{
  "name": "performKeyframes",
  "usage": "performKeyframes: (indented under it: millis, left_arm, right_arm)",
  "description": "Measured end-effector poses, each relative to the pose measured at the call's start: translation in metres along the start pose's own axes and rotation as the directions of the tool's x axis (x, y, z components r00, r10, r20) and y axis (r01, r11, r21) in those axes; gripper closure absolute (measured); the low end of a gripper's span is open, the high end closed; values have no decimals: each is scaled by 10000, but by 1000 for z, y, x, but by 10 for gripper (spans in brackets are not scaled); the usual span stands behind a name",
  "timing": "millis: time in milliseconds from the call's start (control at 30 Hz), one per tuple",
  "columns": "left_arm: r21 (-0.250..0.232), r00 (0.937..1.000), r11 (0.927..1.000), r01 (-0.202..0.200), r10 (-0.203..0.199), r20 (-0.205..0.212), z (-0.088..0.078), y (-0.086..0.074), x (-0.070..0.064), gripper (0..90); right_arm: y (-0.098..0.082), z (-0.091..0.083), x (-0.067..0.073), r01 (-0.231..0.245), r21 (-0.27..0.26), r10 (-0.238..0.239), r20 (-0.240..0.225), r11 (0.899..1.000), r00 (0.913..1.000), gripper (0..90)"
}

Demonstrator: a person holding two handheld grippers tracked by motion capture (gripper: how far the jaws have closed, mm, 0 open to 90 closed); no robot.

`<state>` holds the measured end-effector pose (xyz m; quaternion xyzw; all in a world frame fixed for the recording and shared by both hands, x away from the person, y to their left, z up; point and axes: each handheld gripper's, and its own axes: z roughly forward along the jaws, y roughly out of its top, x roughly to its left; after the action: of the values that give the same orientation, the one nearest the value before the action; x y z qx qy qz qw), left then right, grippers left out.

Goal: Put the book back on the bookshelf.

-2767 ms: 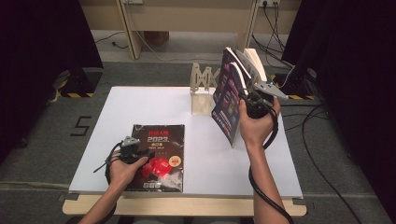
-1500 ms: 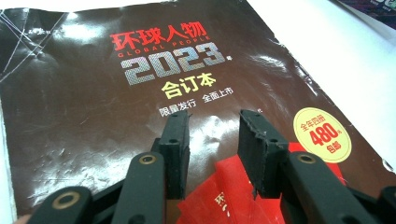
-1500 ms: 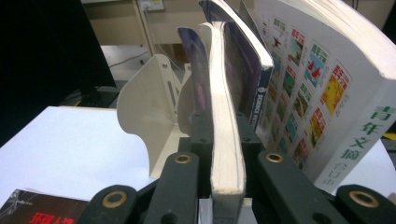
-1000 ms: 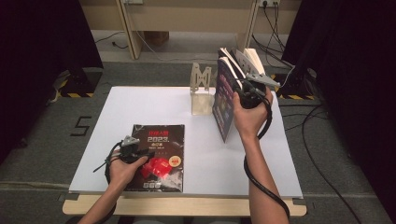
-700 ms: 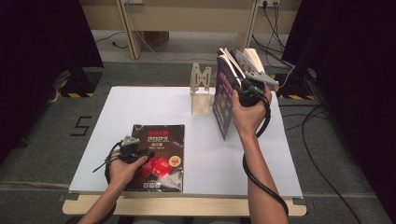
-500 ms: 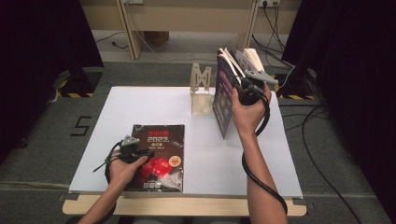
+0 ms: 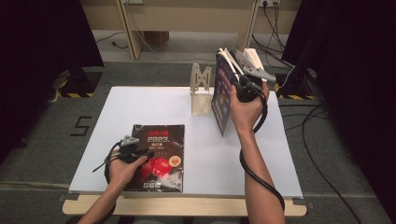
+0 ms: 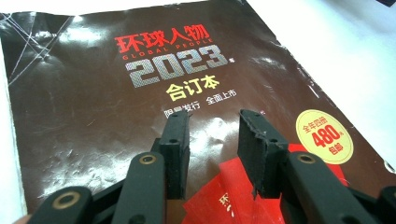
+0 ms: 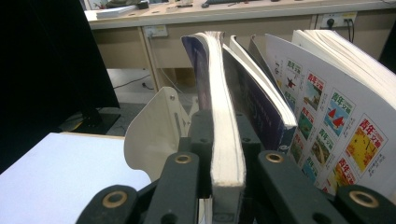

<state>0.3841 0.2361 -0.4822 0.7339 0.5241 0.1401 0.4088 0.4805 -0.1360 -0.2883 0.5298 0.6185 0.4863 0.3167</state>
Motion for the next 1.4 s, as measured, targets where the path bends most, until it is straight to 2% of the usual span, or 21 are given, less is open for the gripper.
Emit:
performKeyframes:
  millis: [167,533,1400]
  left_arm:
    - [22,10000,10000,-1,1,-8,0,0,0,625]
    - [4,10000,10000,-3,3,-2,0,0,0,625]
    - [49,10000,10000,-29,30,-35,0,0,1,626]
  right_arm:
    - [0,2,-1,92,-150,-90,112,9998,9999,830]
    - [4,7,-3,-70,-139,72,155,9999,9999,831]
    - [12,24,-4,-103,-266,110,263,9996,9996,830]
